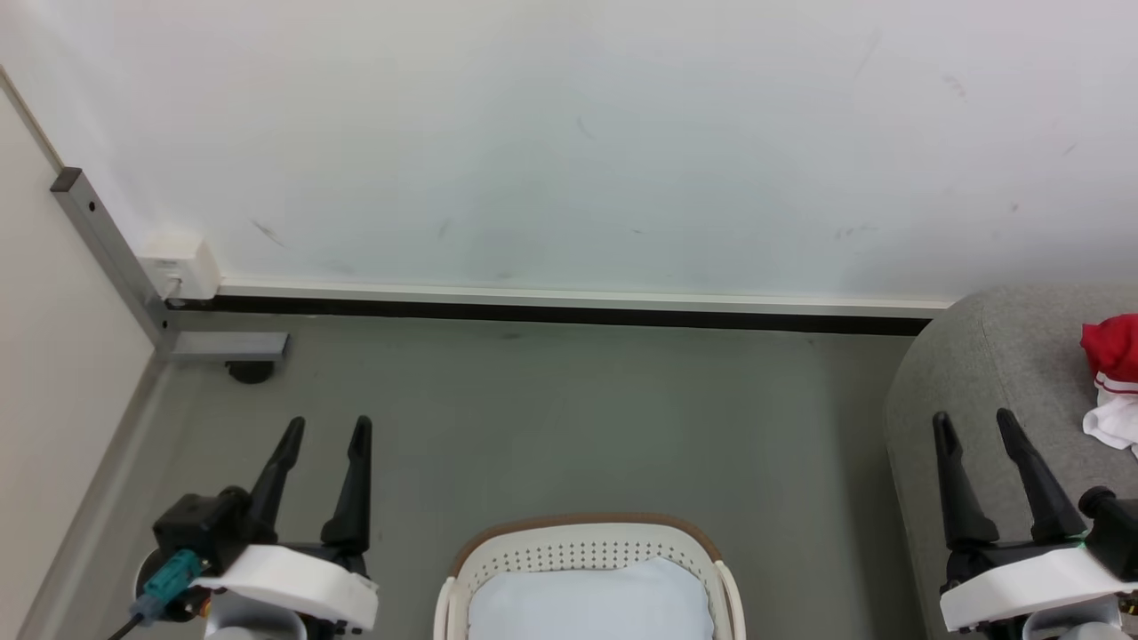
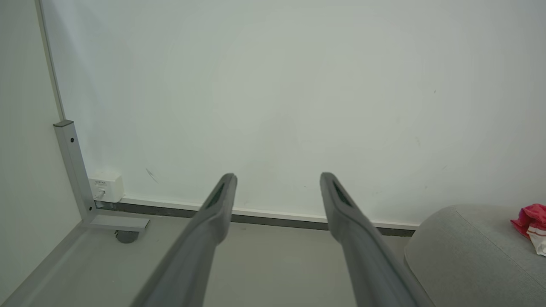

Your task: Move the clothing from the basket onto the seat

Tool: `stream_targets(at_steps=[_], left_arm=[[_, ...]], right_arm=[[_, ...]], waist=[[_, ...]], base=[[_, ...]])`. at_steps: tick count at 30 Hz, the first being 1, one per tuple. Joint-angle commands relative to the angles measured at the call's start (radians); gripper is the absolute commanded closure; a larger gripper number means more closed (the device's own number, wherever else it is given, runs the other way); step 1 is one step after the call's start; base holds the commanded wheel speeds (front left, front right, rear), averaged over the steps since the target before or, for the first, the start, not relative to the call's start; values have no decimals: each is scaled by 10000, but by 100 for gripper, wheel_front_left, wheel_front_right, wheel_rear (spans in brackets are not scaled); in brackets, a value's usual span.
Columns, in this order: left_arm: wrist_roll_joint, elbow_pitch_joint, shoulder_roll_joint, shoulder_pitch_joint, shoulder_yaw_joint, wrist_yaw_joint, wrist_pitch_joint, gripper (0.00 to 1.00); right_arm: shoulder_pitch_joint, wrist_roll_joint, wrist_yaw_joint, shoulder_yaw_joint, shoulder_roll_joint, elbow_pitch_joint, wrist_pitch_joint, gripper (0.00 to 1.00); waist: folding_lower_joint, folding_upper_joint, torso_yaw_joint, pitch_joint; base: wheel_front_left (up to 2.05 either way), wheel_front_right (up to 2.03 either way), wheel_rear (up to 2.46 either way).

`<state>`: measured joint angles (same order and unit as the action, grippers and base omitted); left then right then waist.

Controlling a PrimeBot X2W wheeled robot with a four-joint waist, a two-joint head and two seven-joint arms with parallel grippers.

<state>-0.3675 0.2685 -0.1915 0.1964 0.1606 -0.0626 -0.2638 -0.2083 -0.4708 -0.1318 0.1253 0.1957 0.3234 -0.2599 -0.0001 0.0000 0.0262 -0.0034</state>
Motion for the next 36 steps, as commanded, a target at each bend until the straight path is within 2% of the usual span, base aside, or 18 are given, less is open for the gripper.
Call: stream_targets(at_steps=[1, 12, 23, 24, 28, 36], left_arm=[[258, 16, 68, -121, -126, -81, -9, 0], [896, 179, 440, -108, -615, -456, -9, 0], [1101, 308, 636, -102, -938, -612, -9, 0], [1105, 313, 644, -100, -949, -628, -9, 100], [980, 585, 753, -214, -880, -602, 39, 100], [-487, 538, 823, -237, -1138, -611, 497, 100]], right_arm=[[161, 142, 23, -14, -24, -16, -49, 0], [493, 625, 23, 54, -521, -365, -54, 0], [489, 659, 23, 78, -644, -384, -56, 0], [487, 664, 23, 88, -651, -382, -56, 100], [538, 504, -2, 96, -736, -87, 10, 100], [580, -815, 0, -182, -814, -169, 421, 100]], waist=[[1, 0, 4, 8], [1, 0, -5, 53], [1, 0, -27, 30], [1, 0, -25, 25], [1, 0, -31, 25], [1, 0, -45, 27]], base=[[0, 0, 0], [0, 0, 0], [0, 0, 0], [0, 0, 0], [0, 0, 0], [0, 0, 0]])
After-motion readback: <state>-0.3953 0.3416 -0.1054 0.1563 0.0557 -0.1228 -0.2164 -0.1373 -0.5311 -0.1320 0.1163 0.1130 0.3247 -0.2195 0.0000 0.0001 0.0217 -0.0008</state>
